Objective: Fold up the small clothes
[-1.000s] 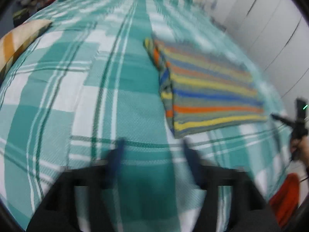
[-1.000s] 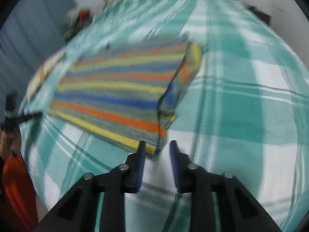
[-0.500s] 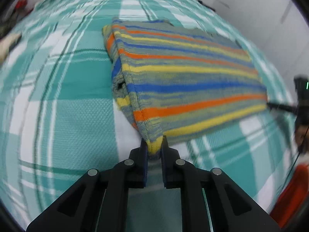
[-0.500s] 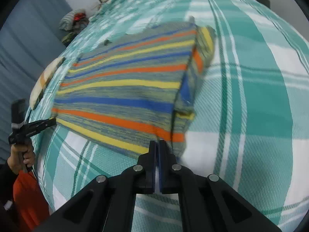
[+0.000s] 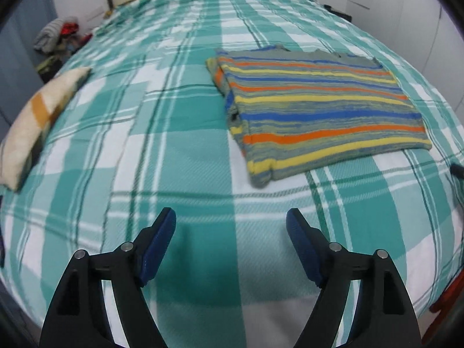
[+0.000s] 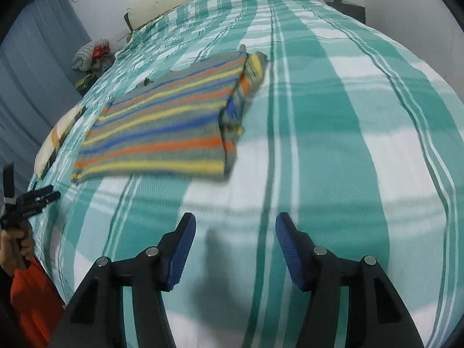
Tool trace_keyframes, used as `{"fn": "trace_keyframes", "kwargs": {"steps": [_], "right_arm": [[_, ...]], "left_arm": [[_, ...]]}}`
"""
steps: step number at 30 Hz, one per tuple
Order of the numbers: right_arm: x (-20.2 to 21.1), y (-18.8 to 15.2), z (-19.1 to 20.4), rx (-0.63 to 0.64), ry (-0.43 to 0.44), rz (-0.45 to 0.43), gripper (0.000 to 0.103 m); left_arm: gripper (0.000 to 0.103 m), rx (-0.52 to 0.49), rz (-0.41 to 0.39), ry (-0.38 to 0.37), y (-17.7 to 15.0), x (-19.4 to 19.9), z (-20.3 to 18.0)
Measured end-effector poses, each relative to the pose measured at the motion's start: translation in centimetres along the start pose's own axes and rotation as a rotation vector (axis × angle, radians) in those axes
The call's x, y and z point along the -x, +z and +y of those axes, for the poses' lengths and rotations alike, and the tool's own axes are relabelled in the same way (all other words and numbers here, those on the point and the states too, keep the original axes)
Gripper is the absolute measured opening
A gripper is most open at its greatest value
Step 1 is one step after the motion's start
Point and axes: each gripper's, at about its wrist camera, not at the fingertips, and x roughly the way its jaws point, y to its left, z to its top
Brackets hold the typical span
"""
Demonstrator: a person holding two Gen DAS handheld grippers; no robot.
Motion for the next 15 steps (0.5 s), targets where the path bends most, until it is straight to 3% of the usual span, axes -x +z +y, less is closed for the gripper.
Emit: {"fn": "trace_keyframes", "kwargs": {"steps": [7,15], "right_arm": [[1.6,-4.7,0.1,-0.030,-0.019,-0.030,0.059],[1.3,-6.1,0.4,0.004,-0.046,-0.036,0.060]], "left_arm": [[0.080,-0.004,-0.027,0.038,-0.7,2.0,-0.5],[0.080,-0.020,-0.054,0.062,-1.2,4.1,-1.0]]}}
